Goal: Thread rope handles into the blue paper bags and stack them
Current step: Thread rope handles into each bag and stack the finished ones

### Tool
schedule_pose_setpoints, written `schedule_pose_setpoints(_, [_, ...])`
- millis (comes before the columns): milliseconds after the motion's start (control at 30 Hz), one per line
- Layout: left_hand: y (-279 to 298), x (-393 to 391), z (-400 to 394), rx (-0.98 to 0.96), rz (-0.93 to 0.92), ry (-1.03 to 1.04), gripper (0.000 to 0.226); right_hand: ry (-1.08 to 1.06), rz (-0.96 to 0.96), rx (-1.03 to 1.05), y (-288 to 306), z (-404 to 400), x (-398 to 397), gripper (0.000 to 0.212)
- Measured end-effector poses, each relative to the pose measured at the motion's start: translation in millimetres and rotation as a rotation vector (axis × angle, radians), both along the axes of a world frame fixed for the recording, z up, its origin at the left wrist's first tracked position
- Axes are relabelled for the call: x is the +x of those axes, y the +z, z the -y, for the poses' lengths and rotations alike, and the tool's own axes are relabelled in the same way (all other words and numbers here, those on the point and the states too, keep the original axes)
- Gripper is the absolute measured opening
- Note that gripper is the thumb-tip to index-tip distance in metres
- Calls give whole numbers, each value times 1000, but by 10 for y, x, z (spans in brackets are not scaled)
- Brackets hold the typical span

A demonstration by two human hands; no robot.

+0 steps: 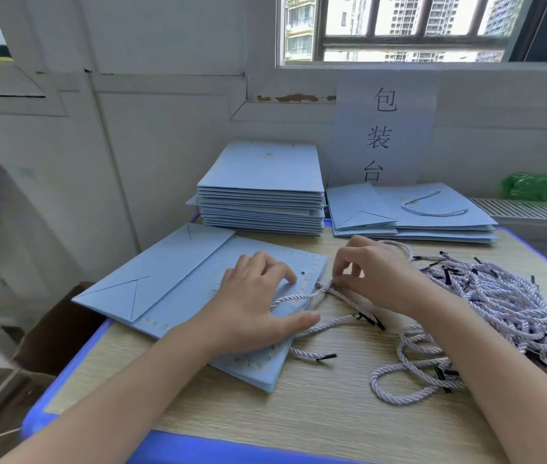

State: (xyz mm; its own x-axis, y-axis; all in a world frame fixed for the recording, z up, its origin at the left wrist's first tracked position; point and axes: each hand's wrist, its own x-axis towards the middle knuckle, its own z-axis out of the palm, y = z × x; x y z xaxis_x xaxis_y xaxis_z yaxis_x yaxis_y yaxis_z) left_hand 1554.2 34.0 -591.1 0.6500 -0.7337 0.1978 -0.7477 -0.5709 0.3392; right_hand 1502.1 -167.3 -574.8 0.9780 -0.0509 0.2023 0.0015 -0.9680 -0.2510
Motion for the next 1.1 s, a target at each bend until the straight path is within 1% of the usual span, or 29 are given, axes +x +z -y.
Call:
schedule_pose_setpoints(67, [7, 0, -3, 2, -5, 1, 54, -2, -14, -12, 9, 5, -2, 11])
schedule_pose_setpoints(133, [6, -4, -8, 10, -3, -1, 54, -1, -27, -15, 23, 14, -2, 4])
schedule_pose_setpoints(200, [4, -1, -8, 21, 0, 1, 56, -5, -31, -13, 25, 30, 0, 10])
schedule_pose_setpoints(333, [18, 3, -12, 50, -12, 10, 68, -24, -29, -54, 34, 58, -9, 10])
schedule_pose_setpoints(400, [25, -3, -12, 56, -9, 5, 64, -39, -31, -89, 38, 57, -13, 10])
schedule_pose_setpoints(433, [24, -4, -13, 60, -7, -3, 63, -41, -12, -72, 42, 43, -14, 10])
schedule_pose_setpoints(467, [25, -9, -15, 67, -6, -17, 66, -42, 23, 11, 53, 19, -21, 9])
schedule_pose_setpoints(533, [25, -22, -13, 67, -3, -61, 70, -33, 91, 325, 83, -70, -41, 9])
schedule_pose_setpoints(600, [22, -32, -9, 52, -12, -106, 65, 12, 111, 616, 100, -166, -44, 12])
schedule_pose_setpoints(667, [21, -33, -6, 38, -16, -123, 61, 55, 70, 767, 89, -224, -42, 13])
schedule_pose_setpoints(700, [21, -30, -5, 34, -11, -124, 63, 71, 49, 777, 79, -245, -38, 15])
schedule_pose_setpoints(800, [16, -23, -6, 47, 16, -125, 71, 65, 22, 638, 39, -269, -9, 23])
schedule_pose_setpoints(867, [15, -25, -6, 51, 16, -123, 71, 51, 41, 571, 22, -286, 6, 26])
schedule_pose_setpoints(967, [17, -24, -4, 55, 13, -121, 67, 29, 94, 461, -4, -297, 34, 28])
schedule_pose_setpoints(1100, [28, -37, -11, 57, -14, -116, 54, 39, 113, 391, -10, -312, 37, 27])
